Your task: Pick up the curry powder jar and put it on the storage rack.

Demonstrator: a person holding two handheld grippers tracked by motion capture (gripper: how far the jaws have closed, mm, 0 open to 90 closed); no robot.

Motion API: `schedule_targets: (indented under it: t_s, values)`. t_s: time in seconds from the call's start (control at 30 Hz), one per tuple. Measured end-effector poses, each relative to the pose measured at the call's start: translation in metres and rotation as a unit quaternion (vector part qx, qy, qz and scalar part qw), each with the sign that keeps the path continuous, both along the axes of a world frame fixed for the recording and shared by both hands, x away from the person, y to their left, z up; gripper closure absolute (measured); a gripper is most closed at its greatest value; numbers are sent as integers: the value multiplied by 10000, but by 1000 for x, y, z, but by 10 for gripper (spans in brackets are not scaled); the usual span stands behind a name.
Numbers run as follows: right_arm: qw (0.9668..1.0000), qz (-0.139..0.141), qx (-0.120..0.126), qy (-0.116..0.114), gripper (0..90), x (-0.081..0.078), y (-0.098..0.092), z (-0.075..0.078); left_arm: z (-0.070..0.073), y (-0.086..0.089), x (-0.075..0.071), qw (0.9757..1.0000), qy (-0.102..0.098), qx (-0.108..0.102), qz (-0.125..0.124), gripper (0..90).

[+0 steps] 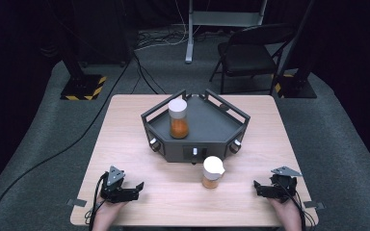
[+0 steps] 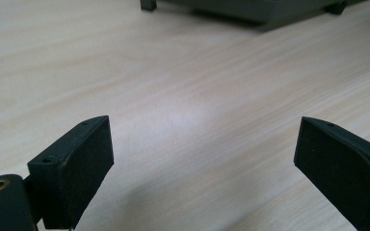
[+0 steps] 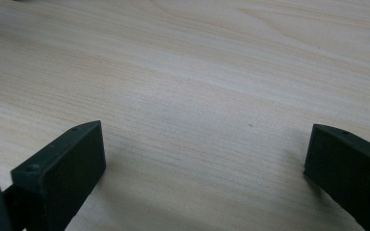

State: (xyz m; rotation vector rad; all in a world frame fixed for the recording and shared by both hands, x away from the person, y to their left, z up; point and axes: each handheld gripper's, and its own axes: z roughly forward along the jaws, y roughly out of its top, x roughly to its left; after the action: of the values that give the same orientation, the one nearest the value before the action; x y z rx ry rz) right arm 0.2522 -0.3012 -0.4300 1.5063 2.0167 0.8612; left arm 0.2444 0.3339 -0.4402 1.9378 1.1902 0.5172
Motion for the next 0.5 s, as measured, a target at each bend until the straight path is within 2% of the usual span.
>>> schedule_targets:
  t_s: [0.13,0.2,0.3,0.47,0.5]
  values:
    - [10000,0,0,0,0,0,0,0,-2,0,5,9999,152,6,14,61]
    - [10000,-1,0,1,0,0,0,0,-1,-1,9,9995,316,33,34,63]
    - [10000,1,0,0,0,0,0,0,0,-2,11,9993,373,56,31,61]
    - [10000,-1,0,0,0,0,0,0,2,-12,10,9989,335,309,59,51]
    - [10000,-1,0,0,0,0,0,0,3,-17,9,9984,326,449,45,51]
